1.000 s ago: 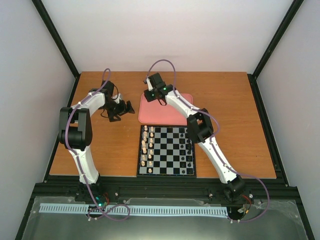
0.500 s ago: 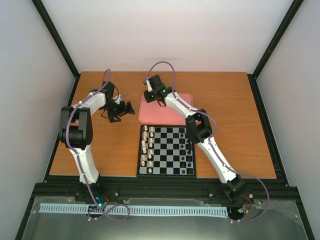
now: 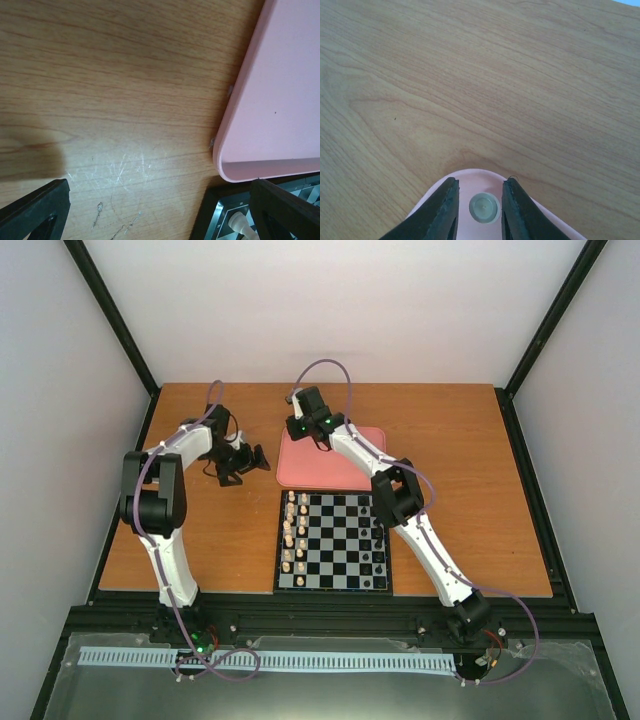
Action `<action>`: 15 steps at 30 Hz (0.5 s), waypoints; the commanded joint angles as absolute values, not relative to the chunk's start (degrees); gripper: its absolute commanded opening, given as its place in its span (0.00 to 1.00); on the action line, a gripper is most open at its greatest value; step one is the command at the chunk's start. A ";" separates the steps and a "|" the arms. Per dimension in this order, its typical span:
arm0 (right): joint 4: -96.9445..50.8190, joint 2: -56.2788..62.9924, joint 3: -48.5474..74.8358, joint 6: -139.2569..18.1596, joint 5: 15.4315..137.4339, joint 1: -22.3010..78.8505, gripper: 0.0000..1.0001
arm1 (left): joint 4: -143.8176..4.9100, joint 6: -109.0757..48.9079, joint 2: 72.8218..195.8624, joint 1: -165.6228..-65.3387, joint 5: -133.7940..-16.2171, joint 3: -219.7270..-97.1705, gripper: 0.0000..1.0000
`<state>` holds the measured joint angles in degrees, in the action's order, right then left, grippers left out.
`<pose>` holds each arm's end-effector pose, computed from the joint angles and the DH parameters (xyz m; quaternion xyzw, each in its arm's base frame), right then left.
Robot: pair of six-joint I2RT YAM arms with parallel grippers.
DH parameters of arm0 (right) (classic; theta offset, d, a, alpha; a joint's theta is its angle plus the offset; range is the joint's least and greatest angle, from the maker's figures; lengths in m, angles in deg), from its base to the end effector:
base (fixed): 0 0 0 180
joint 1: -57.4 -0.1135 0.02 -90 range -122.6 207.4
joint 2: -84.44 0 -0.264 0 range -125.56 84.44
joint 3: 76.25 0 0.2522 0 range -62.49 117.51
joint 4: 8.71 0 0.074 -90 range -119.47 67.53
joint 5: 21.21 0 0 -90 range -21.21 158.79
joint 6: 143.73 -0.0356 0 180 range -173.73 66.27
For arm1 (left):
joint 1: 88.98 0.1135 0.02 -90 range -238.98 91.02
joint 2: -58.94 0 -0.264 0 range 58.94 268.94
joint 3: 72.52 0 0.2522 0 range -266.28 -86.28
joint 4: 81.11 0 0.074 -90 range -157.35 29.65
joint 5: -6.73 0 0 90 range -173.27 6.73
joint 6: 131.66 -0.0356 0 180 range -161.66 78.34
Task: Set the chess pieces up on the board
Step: Pick up the chess piece from the storage box.
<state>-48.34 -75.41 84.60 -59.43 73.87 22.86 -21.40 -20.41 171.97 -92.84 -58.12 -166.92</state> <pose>0.4970 0.3459 0.1405 -0.2428 0.8672 0.1864 0.3928 0.3818 -0.0409 0.1719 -0.1249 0.9631 -0.2330 0.0497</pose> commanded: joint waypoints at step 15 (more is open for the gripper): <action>-47.75 -77.15 87.11 -59.55 73.79 22.42 0.03 | -22.16 -20.63 173.34 -92.75 -57.42 -167.92 1.00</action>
